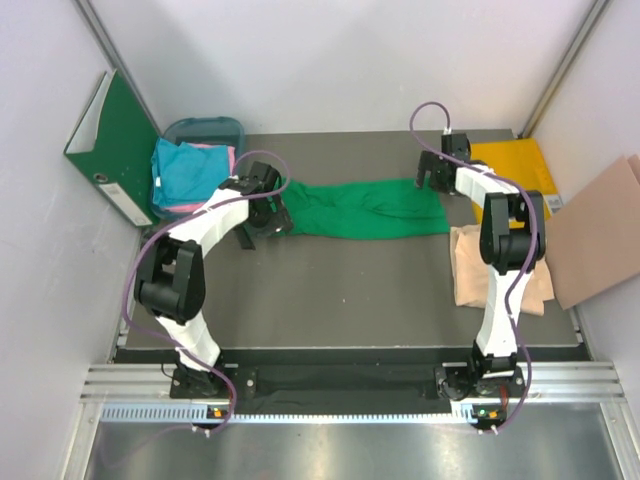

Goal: Fold and stack the t-shirts
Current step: Fold the other side of the tshirt into a rectangle, then rotate the tshirt 90 degrees

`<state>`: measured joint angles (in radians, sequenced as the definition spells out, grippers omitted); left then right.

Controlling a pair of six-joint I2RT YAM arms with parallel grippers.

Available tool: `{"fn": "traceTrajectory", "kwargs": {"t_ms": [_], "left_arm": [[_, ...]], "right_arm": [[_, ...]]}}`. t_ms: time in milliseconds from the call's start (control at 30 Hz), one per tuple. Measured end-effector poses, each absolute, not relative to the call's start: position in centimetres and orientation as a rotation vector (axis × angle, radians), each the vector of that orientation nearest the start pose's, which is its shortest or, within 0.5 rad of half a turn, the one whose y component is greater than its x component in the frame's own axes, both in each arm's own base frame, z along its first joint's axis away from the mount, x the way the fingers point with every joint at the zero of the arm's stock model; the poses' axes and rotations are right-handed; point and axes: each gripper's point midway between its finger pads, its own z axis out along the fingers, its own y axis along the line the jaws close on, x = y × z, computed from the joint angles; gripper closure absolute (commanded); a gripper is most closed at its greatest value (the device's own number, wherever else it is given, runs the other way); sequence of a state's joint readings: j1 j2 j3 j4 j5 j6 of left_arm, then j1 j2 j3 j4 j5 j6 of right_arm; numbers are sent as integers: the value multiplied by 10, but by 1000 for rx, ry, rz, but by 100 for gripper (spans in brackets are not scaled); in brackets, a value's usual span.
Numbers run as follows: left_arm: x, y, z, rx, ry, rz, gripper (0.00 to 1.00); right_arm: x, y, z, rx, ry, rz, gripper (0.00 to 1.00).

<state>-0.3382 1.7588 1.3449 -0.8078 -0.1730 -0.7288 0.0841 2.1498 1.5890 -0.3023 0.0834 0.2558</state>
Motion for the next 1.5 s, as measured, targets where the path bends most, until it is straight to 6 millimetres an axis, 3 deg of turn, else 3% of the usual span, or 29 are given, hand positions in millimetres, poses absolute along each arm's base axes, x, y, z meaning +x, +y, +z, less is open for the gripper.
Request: {"fn": "traceTrajectory", "kwargs": {"t_ms": [167,233,333,367,400,433,467,500,533,667,833,1033,1233,1267,1300,1367,1433,1500], "left_arm": [[361,-126,70,-667,2709,-101,1],[367,-130,61,-683,2728,-97,1],[383,-137,42,-699,2749,-95,5],[387,-139,36,-705,2757,-92,12],[392,-140,31,-708,2762,-89,18],[396,-141,26,-712,2768,-81,28],[399,-141,26,-714,2777,-74,59],[404,-142,27,-720,2768,-81,78],[413,-144,28,-720,2757,-93,98],[438,-152,29,-693,2747,-124,100],[467,-149,31,-667,2714,-107,100],[506,-151,35,-598,2660,-106,100],[547,-171,39,-545,2595,-220,99],[557,-177,41,-543,2575,-258,74],[567,-183,42,-540,2555,-296,56],[581,-197,45,-533,2524,-388,1],[589,-208,49,-528,2501,-485,1],[590,-212,61,-502,2476,-529,1]], "right_arm": [[537,45,44,238,2429,59,5],[533,47,42,233,2452,56,11],[525,55,39,211,2496,61,32],[521,59,37,194,2511,67,41],[518,64,36,179,2527,78,61],[515,68,35,165,2537,83,74],[513,71,34,158,2544,91,89],[511,74,33,149,2552,101,100],[509,77,32,139,2558,110,100],[495,81,32,139,2579,143,100],[454,80,39,130,2649,140,100],[408,85,60,111,2704,172,100],[349,125,71,-33,2792,259,99],[339,132,70,-56,2812,277,83],[324,142,68,-91,2843,306,70],[298,154,63,-129,2901,346,43],[269,162,55,-183,2984,362,27],[254,163,52,-195,3034,353,20]]}}
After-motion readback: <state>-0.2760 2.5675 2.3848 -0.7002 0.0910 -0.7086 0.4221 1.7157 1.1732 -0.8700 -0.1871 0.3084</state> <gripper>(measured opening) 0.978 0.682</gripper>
